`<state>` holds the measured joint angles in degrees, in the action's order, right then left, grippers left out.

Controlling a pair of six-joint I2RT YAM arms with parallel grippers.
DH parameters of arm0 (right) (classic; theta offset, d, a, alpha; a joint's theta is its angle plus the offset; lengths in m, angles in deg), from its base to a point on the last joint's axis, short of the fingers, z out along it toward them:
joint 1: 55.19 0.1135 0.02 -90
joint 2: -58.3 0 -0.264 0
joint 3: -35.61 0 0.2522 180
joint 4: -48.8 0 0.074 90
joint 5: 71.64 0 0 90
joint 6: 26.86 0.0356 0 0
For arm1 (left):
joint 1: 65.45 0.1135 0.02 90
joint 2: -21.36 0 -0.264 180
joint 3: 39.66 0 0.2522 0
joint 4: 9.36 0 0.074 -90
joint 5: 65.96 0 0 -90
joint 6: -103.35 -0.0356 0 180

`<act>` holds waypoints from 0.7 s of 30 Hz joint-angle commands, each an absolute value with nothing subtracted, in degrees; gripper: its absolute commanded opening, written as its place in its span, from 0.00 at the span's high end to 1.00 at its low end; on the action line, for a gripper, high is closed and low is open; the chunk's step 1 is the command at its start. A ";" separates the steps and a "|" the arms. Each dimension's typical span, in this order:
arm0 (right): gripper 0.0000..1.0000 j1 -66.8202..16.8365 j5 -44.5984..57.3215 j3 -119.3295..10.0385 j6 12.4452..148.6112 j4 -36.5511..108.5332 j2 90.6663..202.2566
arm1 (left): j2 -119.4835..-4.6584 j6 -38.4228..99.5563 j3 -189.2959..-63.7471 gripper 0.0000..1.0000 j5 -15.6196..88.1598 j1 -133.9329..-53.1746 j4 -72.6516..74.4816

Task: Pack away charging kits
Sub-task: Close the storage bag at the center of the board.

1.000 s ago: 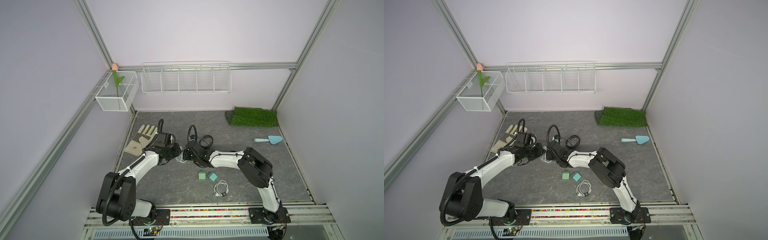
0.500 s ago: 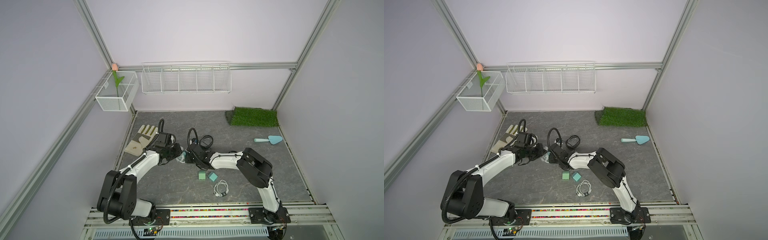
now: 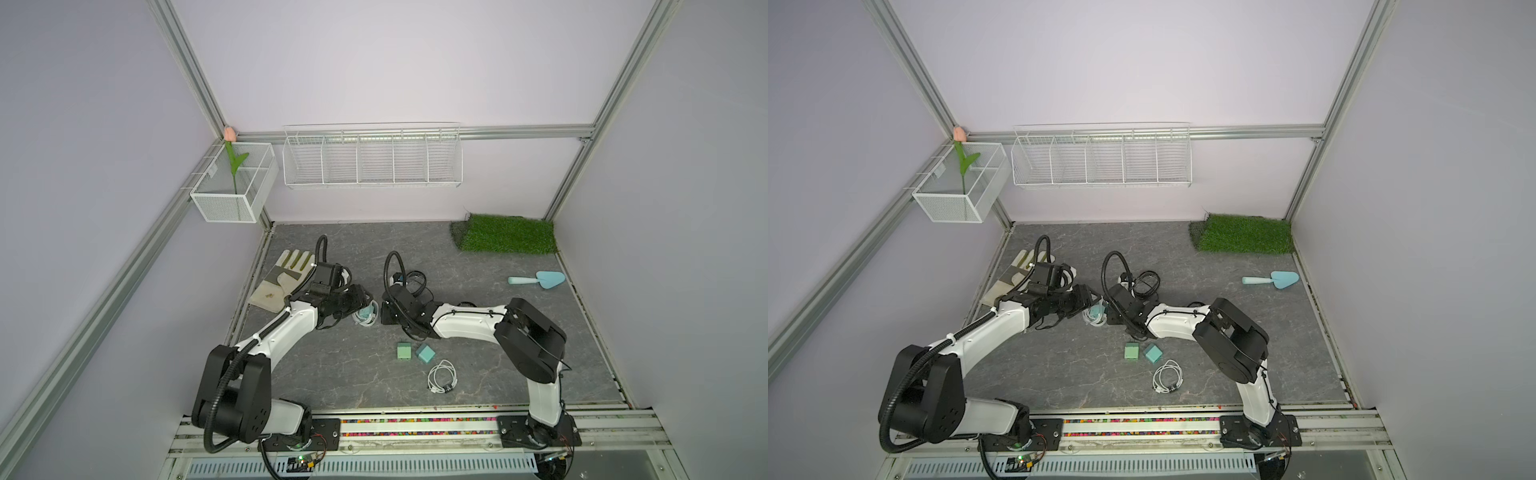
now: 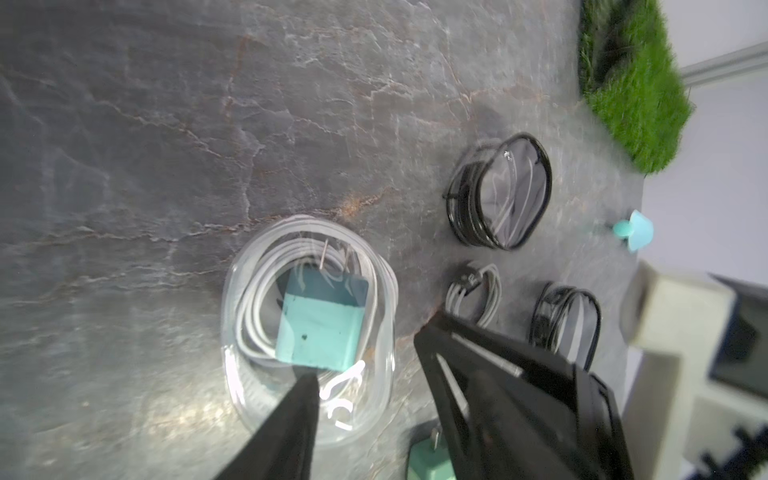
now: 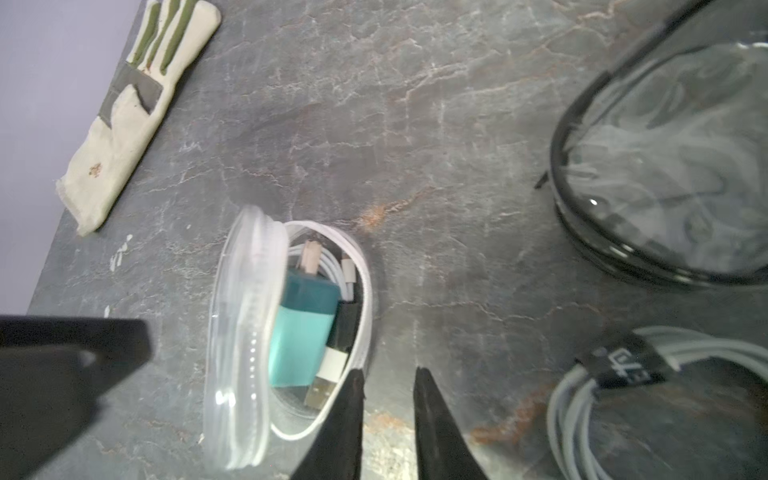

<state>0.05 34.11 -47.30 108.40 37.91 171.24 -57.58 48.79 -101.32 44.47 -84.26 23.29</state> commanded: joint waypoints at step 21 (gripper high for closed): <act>0.12 -1.69 22.93 -41.86 115.43 58.01 170.39 | -54.73 52.26 -94.74 0.38 31.18 -81.26 19.00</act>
<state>-1.48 25.67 -40.90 113.34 55.01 169.04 -52.68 53.20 -92.77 28.60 -81.42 22.13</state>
